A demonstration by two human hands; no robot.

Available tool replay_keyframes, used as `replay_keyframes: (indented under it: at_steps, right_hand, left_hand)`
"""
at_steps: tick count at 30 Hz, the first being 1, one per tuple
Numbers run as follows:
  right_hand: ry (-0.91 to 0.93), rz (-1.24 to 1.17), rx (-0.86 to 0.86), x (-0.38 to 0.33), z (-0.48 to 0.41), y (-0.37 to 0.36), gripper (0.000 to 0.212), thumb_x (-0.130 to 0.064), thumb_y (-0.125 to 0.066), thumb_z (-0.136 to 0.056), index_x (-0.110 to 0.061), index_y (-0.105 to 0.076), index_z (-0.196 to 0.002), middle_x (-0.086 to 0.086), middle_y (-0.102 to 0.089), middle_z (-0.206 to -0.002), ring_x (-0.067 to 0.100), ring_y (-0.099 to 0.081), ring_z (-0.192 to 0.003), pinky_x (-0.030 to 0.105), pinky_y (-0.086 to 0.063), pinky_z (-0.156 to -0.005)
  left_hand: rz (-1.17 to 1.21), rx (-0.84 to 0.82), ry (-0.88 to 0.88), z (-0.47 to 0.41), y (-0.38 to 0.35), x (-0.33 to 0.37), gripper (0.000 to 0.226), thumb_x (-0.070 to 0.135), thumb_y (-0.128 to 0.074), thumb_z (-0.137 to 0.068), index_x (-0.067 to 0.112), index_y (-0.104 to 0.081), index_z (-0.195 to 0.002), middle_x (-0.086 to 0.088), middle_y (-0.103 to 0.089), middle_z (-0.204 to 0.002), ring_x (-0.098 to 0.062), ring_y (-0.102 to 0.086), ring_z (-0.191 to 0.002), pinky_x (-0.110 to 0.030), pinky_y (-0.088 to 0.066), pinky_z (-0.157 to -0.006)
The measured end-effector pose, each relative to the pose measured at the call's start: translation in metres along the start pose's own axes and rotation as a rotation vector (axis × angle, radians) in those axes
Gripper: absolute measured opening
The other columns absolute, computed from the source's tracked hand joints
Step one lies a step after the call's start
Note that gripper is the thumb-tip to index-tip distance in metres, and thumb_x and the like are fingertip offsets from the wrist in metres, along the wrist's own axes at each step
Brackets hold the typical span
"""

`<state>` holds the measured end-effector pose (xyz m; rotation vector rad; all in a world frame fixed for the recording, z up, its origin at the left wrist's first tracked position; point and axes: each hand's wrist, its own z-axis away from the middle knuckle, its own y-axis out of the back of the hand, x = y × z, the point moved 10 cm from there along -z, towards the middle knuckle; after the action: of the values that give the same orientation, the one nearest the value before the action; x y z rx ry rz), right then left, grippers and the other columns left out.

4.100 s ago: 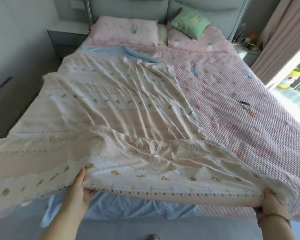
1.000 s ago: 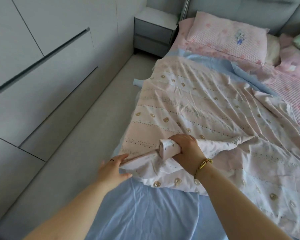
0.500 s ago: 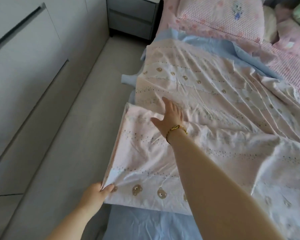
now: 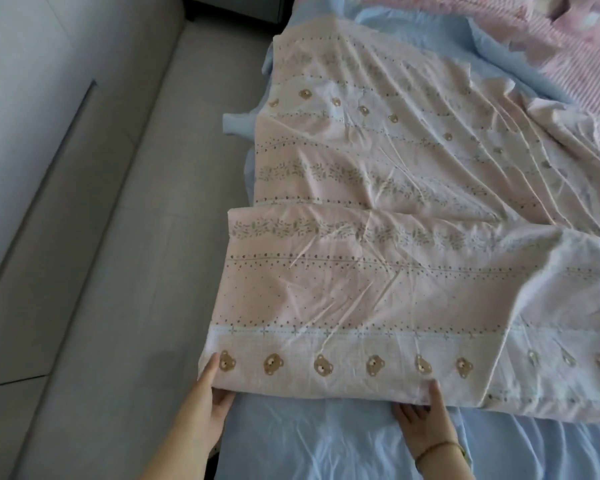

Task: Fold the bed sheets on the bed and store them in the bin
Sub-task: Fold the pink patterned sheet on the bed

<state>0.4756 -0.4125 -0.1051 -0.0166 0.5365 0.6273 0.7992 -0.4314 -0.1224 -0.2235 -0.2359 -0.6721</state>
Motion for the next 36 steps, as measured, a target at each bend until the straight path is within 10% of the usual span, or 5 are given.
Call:
replay_keyframes:
  at_steps: [5, 9, 17, 23, 36]
  right_hand:
    - [0.007, 0.010, -0.036, -0.032, 0.001, -0.023, 0.023, -0.034, -0.049, -0.094, -0.014, -0.050, -0.082, 0.007, -0.054, -0.083, 0.020, -0.053, -0.072, 0.031, -0.056, -0.065]
    - [0.092, 0.144, 0.101, -0.044, 0.000, 0.001, 0.030, -0.028, -0.057, -0.090, -0.006, -0.052, -0.110, 0.007, -0.052, -0.089, 0.018, -0.049, -0.066, 0.036, -0.048, -0.077]
    - [0.242, 0.247, 0.226, -0.029, 0.035, 0.055, 0.039, -0.025, -0.060, -0.086, 0.006, -0.054, -0.110, 0.010, -0.053, -0.082, 0.030, -0.051, -0.081, 0.039, -0.045, -0.073]
    - [0.117, 0.249, 0.116, 0.034, 0.056, 0.088, 0.029, -0.017, -0.065, -0.083, 0.007, -0.057, -0.096, 0.008, -0.051, -0.070, 0.029, -0.051, -0.072, 0.036, -0.044, -0.067]
    - [0.083, 0.144, -0.244, -0.037, 0.004, 0.189, 0.024, -0.004, -0.041, -0.096, -0.003, -0.044, -0.073, 0.034, -0.052, -0.090, 0.023, -0.048, -0.062, 0.030, -0.039, -0.052]
  left_hand:
    - [0.082, -0.060, 0.012, 0.010, -0.027, -0.020, 0.015, 0.024, -0.048, -0.094, 0.015, -0.051, -0.106, -0.004, -0.058, -0.091, -0.020, -0.054, -0.093, -0.034, -0.041, -0.094]
    - [0.068, -0.093, -0.103, 0.017, -0.039, -0.008, 0.008, 0.018, -0.047, -0.095, 0.021, -0.055, -0.097, -0.003, -0.061, -0.094, -0.016, -0.058, -0.084, -0.024, -0.056, -0.052]
    - [-0.057, -0.004, -0.382, 0.057, 0.006, 0.004, 0.020, 0.010, -0.044, -0.096, 0.027, -0.053, -0.100, 0.002, -0.058, -0.090, -0.014, -0.056, -0.078, -0.022, -0.053, -0.044]
    - [-0.138, 0.135, -0.457, 0.072, 0.075, 0.000, 0.044, 0.015, -0.039, -0.098, 0.014, -0.033, -0.141, -0.014, -0.038, -0.143, -0.034, -0.039, -0.129, -0.047, -0.035, -0.102]
    - [0.002, 0.074, -0.287, 0.108, 0.015, -0.155, 0.049, 0.026, -0.046, -0.096, 0.007, -0.035, -0.139, -0.012, -0.039, -0.144, -0.024, -0.036, -0.134, -0.034, -0.029, -0.109]
